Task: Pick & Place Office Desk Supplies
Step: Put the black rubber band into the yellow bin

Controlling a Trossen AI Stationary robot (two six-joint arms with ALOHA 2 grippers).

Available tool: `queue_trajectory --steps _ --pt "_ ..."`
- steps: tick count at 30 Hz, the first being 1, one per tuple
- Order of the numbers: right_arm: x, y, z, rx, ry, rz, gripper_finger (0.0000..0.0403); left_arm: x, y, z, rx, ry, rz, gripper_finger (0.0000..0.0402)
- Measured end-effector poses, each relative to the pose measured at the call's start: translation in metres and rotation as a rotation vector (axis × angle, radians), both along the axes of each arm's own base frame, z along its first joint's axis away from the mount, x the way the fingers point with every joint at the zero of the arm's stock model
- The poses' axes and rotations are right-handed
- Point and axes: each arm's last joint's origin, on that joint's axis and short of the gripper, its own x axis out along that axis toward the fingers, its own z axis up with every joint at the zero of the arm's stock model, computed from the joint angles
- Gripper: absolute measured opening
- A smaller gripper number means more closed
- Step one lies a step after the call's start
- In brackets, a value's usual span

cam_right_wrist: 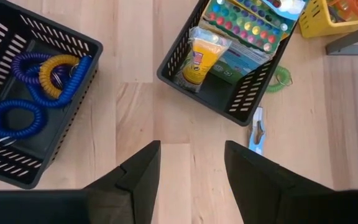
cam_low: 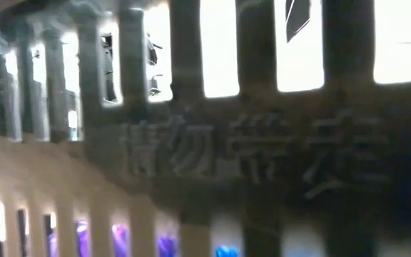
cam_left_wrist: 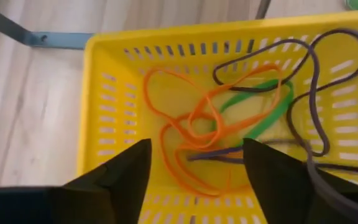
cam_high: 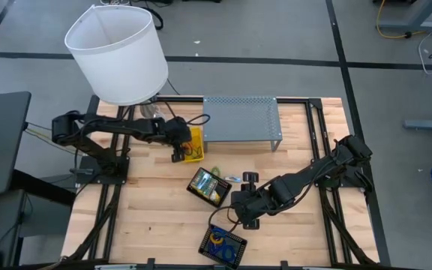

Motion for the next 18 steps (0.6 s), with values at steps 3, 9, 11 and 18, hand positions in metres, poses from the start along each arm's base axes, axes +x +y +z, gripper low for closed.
queue_trajectory --steps 3,9,11,18 --pt "-0.001 0.0 0.0 -0.004 0.008 0.0 0.0185 -0.002 -0.001 0.007 0.01 -0.026 0.002 0.0277" --pt "-0.002 -0.001 -0.001 -0.012 0.026 -0.006 0.0185 -0.008 -0.005 0.027 0.0 -0.115 -0.022 0.0281" --pt "-0.003 -0.002 -0.001 -0.013 0.034 -0.015 0.0185 -0.01 -0.007 0.032 -0.011 -0.148 -0.026 0.0279" --pt "-0.004 -0.001 -0.002 -0.012 0.039 -0.021 0.0185 -0.012 -0.008 0.035 -0.03 -0.167 -0.027 0.0278"
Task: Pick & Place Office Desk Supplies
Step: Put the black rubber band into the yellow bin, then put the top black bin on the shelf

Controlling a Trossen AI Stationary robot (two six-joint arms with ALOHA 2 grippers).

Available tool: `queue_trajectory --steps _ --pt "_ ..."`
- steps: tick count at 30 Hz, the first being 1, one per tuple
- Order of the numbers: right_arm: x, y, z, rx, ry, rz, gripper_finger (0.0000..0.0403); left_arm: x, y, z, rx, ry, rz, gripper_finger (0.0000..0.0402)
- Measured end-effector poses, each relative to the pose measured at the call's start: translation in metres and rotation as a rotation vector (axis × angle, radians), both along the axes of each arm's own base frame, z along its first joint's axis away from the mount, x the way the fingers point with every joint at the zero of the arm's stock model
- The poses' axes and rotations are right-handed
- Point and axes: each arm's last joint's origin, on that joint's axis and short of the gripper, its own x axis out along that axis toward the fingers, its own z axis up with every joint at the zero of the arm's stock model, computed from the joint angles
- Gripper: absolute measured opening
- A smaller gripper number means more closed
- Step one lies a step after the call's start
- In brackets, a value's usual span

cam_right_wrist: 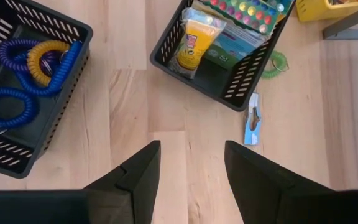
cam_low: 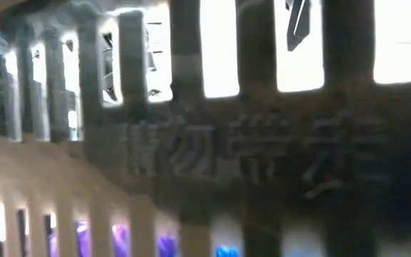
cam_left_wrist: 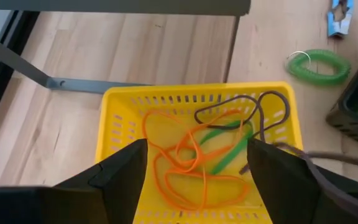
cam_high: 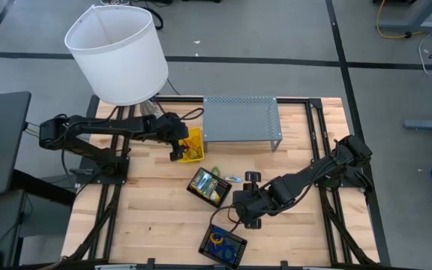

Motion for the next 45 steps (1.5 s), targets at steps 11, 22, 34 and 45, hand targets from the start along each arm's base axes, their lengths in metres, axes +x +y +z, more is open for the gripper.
queue_trajectory --steps 11,22,34,45 --pt "-0.001 -0.001 0.0 -0.008 0.013 0.003 0.0185 -0.007 -0.001 -0.006 -0.014 0.097 0.01 0.0278" --pt "-0.001 -0.001 -0.001 -0.005 0.016 0.003 0.0185 -0.008 0.005 -0.01 0.245 0.238 0.006 0.028" --pt "-0.002 -0.002 -0.001 -0.011 0.029 0.011 0.0185 0.029 0.008 -0.004 0.539 0.592 0.017 0.0277" --pt "-0.003 -0.002 -0.001 -0.015 0.037 0.011 0.0185 0.041 -0.002 0.011 0.947 0.938 -0.283 0.0277"
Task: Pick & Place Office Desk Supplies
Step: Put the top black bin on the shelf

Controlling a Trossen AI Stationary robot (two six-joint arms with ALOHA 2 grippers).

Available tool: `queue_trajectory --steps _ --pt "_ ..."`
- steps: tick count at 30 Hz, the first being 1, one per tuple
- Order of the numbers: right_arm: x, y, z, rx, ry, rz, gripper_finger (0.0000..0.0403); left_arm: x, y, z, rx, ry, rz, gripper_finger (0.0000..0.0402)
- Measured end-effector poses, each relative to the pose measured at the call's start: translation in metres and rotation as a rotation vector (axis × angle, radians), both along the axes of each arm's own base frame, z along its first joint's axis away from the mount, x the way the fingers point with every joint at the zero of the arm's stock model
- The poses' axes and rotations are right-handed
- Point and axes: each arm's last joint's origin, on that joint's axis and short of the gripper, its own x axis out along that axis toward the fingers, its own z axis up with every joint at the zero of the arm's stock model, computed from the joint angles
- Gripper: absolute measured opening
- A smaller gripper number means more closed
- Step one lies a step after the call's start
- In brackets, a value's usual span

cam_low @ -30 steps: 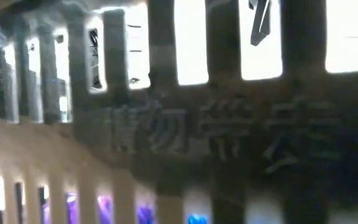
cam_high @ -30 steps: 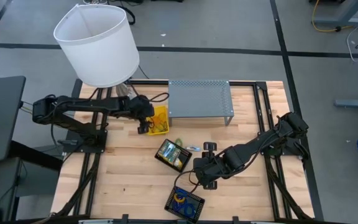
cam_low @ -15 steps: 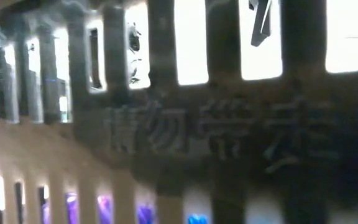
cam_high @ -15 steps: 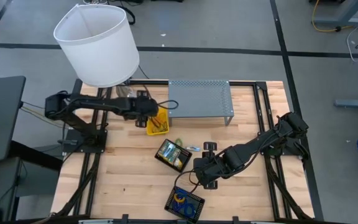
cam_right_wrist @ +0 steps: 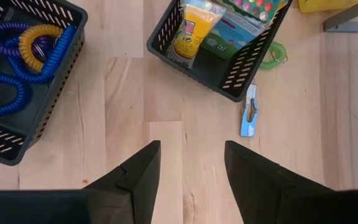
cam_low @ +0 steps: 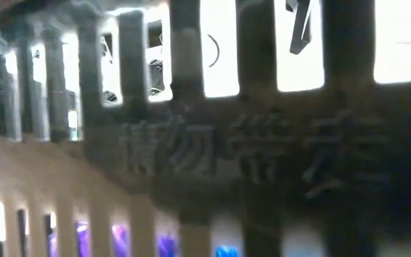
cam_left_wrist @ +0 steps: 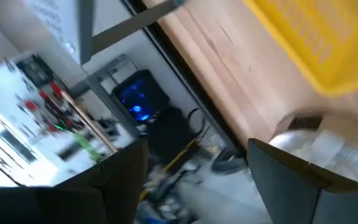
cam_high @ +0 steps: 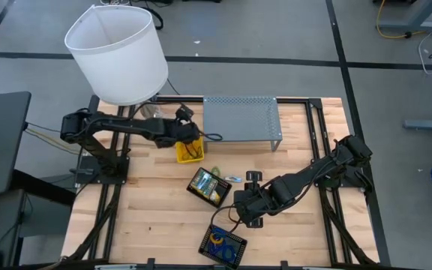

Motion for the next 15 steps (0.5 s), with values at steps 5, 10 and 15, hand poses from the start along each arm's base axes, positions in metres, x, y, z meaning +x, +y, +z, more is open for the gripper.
queue_trajectory --steps 5,10,15 --pt "0.0 0.0 0.0 -0.001 0.001 0.0 0.0185 0.005 -0.001 -0.001 -0.005 0.096 -0.104 0.0271" --pt "0.0 0.0 0.0 -0.001 0.002 0.0 0.0185 0.008 0.0 0.001 -0.02 -0.028 -0.06 0.0268" --pt "0.0 0.0 0.0 -0.002 0.002 0.0 0.0185 0.007 0.002 0.019 -0.335 -0.442 0.07 0.0268"
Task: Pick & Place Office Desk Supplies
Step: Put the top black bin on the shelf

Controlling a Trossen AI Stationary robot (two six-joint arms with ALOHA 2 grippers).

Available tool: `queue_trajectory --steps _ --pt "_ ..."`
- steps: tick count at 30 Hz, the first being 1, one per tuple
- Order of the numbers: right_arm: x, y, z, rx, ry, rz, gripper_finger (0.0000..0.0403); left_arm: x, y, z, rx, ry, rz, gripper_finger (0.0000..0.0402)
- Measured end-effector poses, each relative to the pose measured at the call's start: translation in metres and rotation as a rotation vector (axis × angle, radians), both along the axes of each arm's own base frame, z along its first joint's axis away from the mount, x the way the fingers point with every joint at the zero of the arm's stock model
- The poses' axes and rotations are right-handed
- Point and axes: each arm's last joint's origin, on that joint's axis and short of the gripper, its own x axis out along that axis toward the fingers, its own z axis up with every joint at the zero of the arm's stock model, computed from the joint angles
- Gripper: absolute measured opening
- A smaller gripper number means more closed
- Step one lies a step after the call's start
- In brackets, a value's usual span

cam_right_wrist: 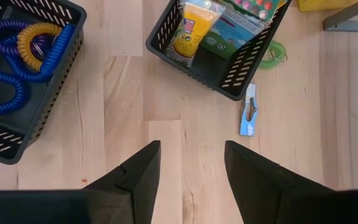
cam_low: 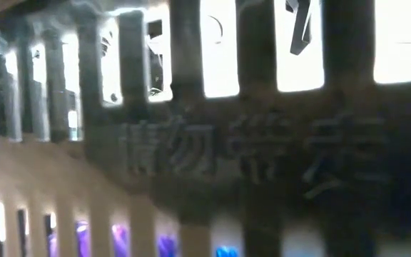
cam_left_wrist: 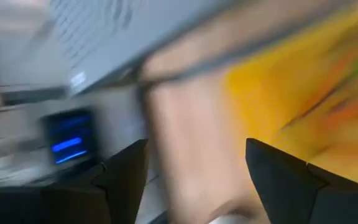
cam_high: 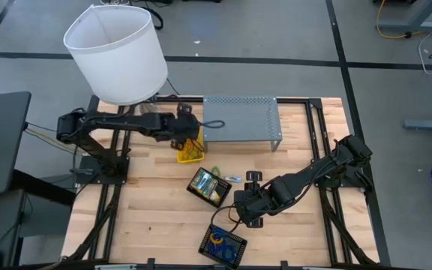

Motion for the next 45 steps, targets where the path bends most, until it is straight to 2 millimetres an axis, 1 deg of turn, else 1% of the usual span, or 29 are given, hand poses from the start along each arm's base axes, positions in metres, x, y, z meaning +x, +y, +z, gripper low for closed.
queue_trajectory --steps 3,6,9,12,15,19,23,27,31,35,40,45 --pt "0.0 0.0 0.0 -0.004 0.0 0.01 0.0185 -0.004 -0.003 0.012 -0.283 -0.2 -0.022 0.0268" --pt "0.001 0.0 0.0 -0.006 -0.004 0.02 0.0185 -0.012 -0.009 0.028 -0.507 -0.371 -0.116 0.0268" --pt "0.001 0.0 0.0 -0.004 -0.007 0.021 0.0185 -0.025 -0.02 0.04 -0.664 -0.544 -0.274 0.0268" --pt "0.002 0.001 0.001 0.0 -0.016 0.021 0.0185 -0.045 -0.03 0.048 -0.756 -0.745 -0.434 0.0268" --pt "0.002 0.002 0.001 0.005 -0.029 0.022 0.0185 -0.069 -0.037 0.044 -0.795 -0.94 -0.493 0.0268" --pt "0.004 0.003 0.001 0.009 -0.042 0.03 0.0185 -0.098 -0.048 0.023 -0.825 -1.11 -0.519 0.0268" --pt "0.004 0.003 0.002 -0.002 -0.045 0.063 0.0185 -0.116 -0.055 0.0 -0.812 -1.149 -0.457 0.0268" --pt "0.005 0.003 0.002 -0.002 -0.048 0.069 0.0185 -0.121 -0.061 -0.014 -0.811 -1.14 -0.41 0.0268" --pt "0.005 0.003 0.002 -0.002 -0.047 0.068 0.0185 -0.119 -0.069 -0.017 -0.814 -1.112 -0.452 0.0268" --pt "0.005 0.002 0.002 0.0 -0.047 0.064 0.0185 -0.119 -0.076 -0.015 -0.807 -1.11 -0.495 0.0268" --pt "0.005 0.003 0.002 0.004 -0.046 0.062 0.0185 -0.121 -0.083 -0.014 -0.781 -1.116 -0.498 0.0268" --pt "0.005 0.003 0.002 0.012 -0.042 0.065 0.0185 -0.123 -0.088 -0.019 -0.745 -1.096 -0.465 0.0268"
